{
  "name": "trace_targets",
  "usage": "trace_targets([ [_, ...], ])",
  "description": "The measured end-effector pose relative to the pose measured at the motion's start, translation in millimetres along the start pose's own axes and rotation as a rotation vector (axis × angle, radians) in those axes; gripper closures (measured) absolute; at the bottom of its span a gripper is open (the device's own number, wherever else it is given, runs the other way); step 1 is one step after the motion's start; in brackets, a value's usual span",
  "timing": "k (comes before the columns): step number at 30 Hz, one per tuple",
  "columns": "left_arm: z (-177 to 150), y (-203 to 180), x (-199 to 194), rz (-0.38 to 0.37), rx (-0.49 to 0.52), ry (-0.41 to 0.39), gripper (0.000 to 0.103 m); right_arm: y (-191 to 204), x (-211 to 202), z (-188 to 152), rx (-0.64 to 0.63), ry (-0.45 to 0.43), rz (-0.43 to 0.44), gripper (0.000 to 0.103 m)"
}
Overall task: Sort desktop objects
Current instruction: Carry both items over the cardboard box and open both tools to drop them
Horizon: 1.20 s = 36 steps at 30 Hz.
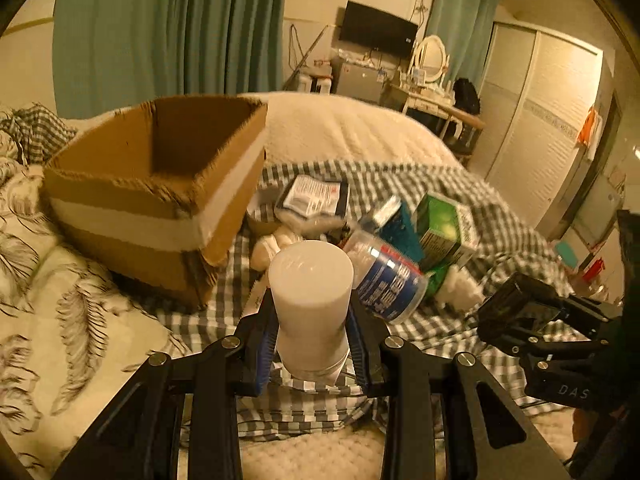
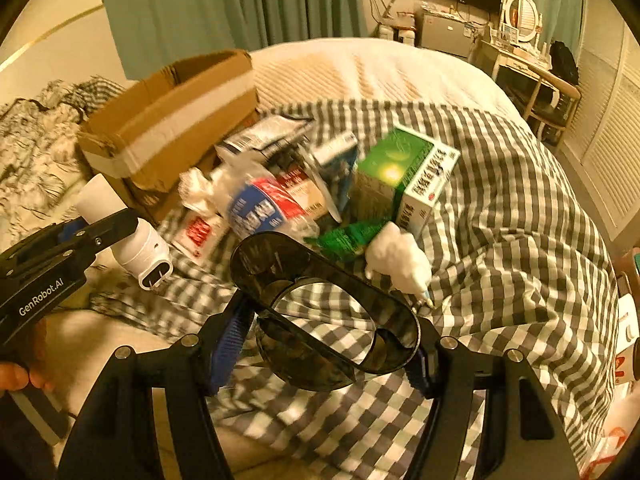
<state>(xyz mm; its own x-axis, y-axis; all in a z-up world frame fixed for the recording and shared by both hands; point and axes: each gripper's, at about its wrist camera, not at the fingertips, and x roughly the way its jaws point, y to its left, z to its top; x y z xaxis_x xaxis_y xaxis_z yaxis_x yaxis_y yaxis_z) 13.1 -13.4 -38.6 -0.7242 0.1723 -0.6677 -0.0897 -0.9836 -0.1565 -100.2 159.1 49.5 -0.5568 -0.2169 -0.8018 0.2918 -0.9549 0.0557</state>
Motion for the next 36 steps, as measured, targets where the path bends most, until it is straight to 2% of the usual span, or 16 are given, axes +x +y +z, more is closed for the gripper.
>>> trace_targets([
  [6, 29.6, 11.7, -36.6, 0.027, 0.017, -0.068, 0.07, 18.5, -32.0, 17.1, -0.044, -0.065, 0.025, 0.036],
  [10, 49.2, 26.3, -53.7, 0.056, -0.001, -0.118, 0.07, 26.9, -51.8, 30.0, -0.049, -0.134, 0.086, 0.036],
  [13, 62.3, 41.4, -58.4, 0.061, -0.038, -0.146, 0.07, 32.1, -60.8, 39.8, -0.054, -0.168, 0.137, 0.036],
  [17, 80.7, 57.1, -58.3, 0.082, -0.069, -0.18, 0.07, 45.7, -67.6, 56.3, -0.095, -0.202, 0.151, 0.036],
  [27, 122.7, 91.2, -48.0, 0.133, -0.116, -0.237, 0.07, 77.2, -60.0, 111.7, -0.16, -0.28, 0.181, 0.036],
  [30, 135.5, 105.5, -38.6, 0.154, -0.146, -0.27, 0.07, 90.2, -49.9, 129.7, -0.185, -0.295, 0.194, 0.036],
  [36, 152.3, 141.3, -10.4, 0.15, -0.214, -0.321, 0.07, 120.6, -19.3, 161.3, -0.231, -0.292, 0.22, 0.036],
])
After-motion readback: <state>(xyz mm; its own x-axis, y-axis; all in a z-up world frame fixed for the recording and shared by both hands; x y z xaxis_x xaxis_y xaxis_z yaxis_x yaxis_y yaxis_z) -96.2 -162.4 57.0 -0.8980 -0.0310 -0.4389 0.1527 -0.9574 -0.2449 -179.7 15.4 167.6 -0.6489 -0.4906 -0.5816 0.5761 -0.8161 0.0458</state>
